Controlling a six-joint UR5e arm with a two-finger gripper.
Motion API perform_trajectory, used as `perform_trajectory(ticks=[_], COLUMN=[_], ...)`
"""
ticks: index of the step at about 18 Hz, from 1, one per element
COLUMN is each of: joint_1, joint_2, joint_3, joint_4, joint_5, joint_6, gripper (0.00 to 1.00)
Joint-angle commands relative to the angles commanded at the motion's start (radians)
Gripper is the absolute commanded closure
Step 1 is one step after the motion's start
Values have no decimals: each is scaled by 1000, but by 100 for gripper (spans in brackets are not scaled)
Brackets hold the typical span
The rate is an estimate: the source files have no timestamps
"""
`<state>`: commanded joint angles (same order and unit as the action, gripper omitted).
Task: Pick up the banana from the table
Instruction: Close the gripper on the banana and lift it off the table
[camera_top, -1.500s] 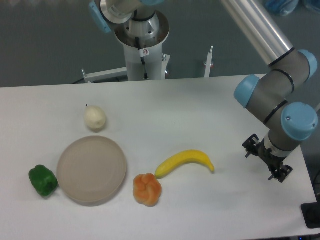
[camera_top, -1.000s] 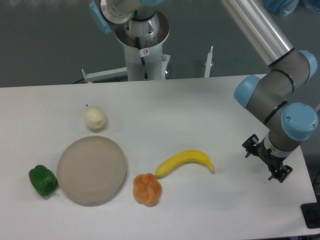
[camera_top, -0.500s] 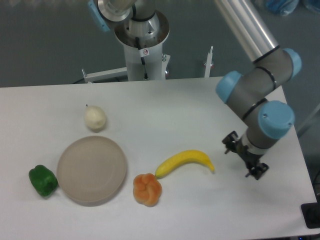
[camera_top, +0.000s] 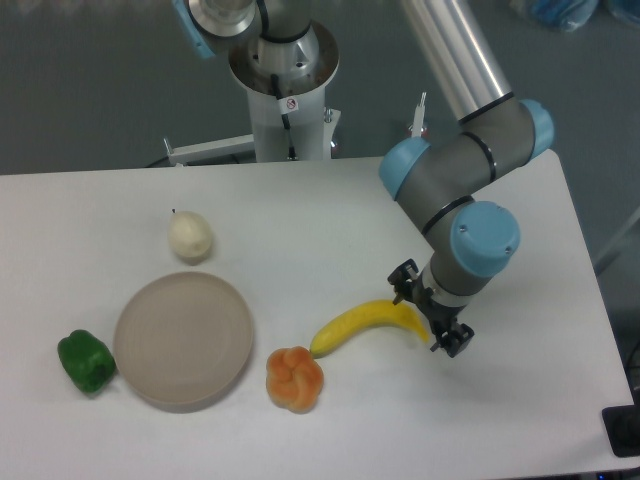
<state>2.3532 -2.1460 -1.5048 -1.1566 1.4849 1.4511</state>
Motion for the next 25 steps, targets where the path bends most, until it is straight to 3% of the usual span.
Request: perform_trajectory(ticks=[6, 10, 14, 16, 17, 19, 20, 22, 25], joint_1=[-35, -58, -61, -61, -61, -61, -61, -57, -51], joint_2=[31, 21, 18, 18, 18, 15, 17, 23, 28], joint_3=[-71, -97, -153, -170, -170, -158, -153, -137, -120], joint_4=[5, 9, 101, 126, 126, 130, 132, 132, 130], joint_5=[-3, -3, -2, 0, 2, 2, 2, 2, 3], joint_6=[8, -3, -5, -6, -6, -6, -6, -6, -3], gripper=[0, 0, 0, 20, 41, 71, 80, 91, 94])
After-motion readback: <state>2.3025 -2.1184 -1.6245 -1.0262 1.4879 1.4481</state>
